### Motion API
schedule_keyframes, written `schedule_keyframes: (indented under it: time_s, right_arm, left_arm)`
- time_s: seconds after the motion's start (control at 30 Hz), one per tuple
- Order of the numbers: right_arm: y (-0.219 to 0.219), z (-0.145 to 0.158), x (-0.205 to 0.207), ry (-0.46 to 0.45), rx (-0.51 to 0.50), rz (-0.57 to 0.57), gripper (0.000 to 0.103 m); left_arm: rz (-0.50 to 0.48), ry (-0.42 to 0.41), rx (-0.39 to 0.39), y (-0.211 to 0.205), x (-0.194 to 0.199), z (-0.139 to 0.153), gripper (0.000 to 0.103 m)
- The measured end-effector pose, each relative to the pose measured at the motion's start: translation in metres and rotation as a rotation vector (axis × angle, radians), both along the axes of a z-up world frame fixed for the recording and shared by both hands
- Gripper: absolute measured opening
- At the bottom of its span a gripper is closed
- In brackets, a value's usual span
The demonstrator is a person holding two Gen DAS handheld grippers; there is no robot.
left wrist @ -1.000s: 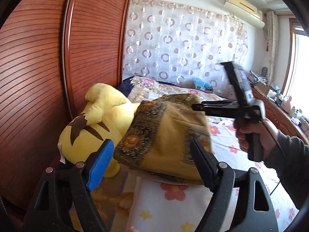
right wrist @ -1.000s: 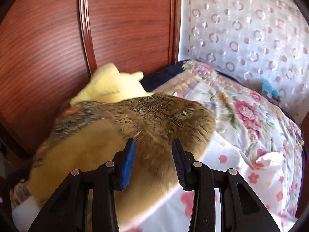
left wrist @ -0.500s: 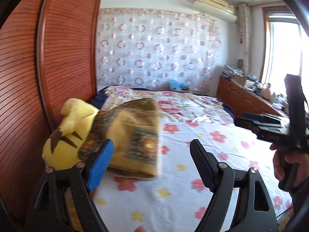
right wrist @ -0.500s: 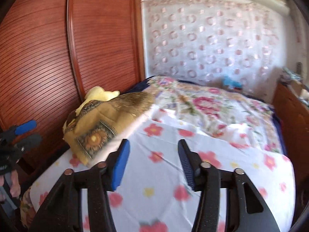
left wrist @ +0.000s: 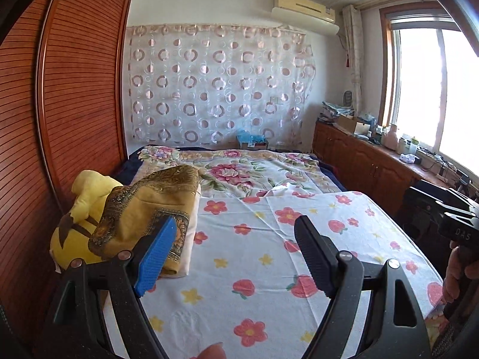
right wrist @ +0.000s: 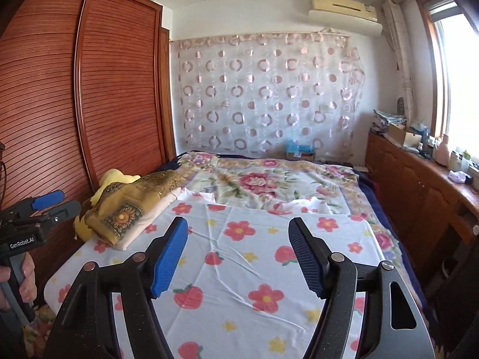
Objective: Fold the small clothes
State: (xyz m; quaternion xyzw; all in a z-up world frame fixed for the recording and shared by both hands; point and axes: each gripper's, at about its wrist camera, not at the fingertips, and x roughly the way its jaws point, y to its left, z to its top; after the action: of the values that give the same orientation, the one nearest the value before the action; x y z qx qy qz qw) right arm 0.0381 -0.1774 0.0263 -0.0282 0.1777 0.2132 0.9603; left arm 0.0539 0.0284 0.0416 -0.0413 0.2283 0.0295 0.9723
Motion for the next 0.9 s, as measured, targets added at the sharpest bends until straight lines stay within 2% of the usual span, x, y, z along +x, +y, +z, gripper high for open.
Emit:
schedule_keyframes:
  time_s: [0.3,0.9]
  right_arm:
    - [0.019,-0.012,-0.01,-0.008,0.02,-0.03,0.072]
    - [0.004,-0.015,-0.002,-0.008,0.036,-0.054,0.072]
  left_arm:
    - [-0.016,-0.016,0.029,-0.011,-0.005,0.006,0.082]
    - [-0.014,-0.031,0.041,-0.017,-0.009,0.01,0.082]
